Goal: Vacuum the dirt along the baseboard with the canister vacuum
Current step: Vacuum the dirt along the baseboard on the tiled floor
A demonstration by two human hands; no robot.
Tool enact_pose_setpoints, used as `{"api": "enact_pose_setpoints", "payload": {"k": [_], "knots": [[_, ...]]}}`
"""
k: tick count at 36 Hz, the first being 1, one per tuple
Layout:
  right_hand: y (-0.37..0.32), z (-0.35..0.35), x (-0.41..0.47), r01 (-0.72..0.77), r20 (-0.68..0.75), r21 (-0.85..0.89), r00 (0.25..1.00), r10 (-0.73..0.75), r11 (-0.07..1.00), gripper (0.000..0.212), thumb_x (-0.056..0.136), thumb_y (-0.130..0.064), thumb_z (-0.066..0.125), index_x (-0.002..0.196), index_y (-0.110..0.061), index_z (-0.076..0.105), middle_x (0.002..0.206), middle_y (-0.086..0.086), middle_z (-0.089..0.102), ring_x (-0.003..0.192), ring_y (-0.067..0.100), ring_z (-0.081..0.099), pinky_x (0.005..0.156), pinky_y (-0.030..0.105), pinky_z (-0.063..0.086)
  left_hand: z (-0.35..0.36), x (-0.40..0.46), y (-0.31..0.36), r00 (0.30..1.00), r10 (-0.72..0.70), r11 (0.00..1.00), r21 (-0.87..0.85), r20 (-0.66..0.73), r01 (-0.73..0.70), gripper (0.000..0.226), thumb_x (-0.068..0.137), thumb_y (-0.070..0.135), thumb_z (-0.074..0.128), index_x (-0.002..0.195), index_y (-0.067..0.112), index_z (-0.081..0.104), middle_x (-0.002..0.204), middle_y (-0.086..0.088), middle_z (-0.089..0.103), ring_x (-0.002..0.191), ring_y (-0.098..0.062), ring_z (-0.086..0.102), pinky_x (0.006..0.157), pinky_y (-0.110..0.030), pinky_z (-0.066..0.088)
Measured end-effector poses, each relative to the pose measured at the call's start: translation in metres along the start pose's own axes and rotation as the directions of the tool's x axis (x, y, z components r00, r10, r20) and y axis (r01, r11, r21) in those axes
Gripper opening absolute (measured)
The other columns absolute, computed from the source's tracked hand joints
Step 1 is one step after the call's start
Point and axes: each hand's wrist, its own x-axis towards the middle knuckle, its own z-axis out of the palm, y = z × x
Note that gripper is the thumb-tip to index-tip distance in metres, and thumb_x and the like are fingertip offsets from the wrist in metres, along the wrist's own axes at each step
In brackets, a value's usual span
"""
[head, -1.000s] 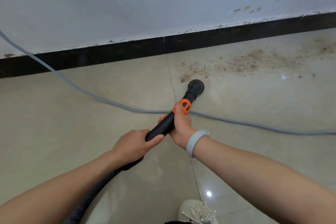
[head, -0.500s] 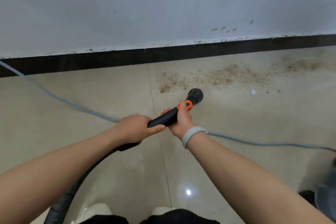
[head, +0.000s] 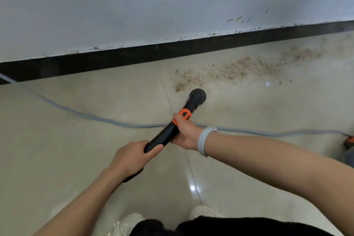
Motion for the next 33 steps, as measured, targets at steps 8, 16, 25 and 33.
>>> {"api": "enact_pose_setpoints", "payload": {"k": [8,16,25,33], "knots": [[0.019,0.050,-0.006,-0.006,0.050,-0.198,0.999,0.016,0.980,0.016,0.096,-0.025,0.051,0.094,-0.010,0.045,0.096,0.013,0.055,0.087,0.028,0.058,0.088,0.045,0.053,0.004,-0.034,-0.035,0.992,-0.094,0.988,-0.129,-0.079,0.083,0.061,0.083,0.077,0.030,0.076,0.022,0.055,0.071,0.002,0.068,0.069,-0.017,0.065,0.072,-0.035,0.054],[0.007,0.064,-0.006,0.002,0.046,-0.300,0.999,0.013,0.954,0.016,0.096,-0.023,0.050,0.089,-0.010,0.043,0.090,0.011,0.053,0.091,0.029,0.057,0.086,0.043,0.052,0.000,-0.031,-0.034,0.990,-0.107,0.977,-0.197,-0.095,0.087,0.059,0.087,0.072,0.031,0.077,0.020,0.056,0.069,0.001,0.068,0.065,-0.015,0.066,0.072,-0.035,0.054],[-0.021,0.043,0.003,0.032,0.070,-0.297,0.997,-0.011,0.954,0.014,0.095,-0.021,0.050,0.090,-0.010,0.042,0.100,0.014,0.051,0.088,0.029,0.056,0.084,0.044,0.052,-0.001,-0.009,0.000,0.986,-0.116,0.982,-0.160,-0.120,0.096,0.059,0.088,0.072,0.031,0.080,0.020,0.057,0.069,0.003,0.068,0.066,-0.014,0.065,0.070,-0.032,0.053],[-0.025,0.019,0.013,0.065,0.102,-0.222,0.994,-0.043,0.973,0.016,0.096,-0.023,0.049,0.086,-0.012,0.043,0.097,0.014,0.051,0.090,0.029,0.056,0.075,0.041,0.053,0.000,0.003,0.020,0.986,-0.132,0.987,-0.104,-0.105,0.121,0.057,0.089,0.070,0.032,0.078,0.021,0.057,0.071,0.004,0.068,0.067,-0.014,0.065,0.068,-0.031,0.050]]}}
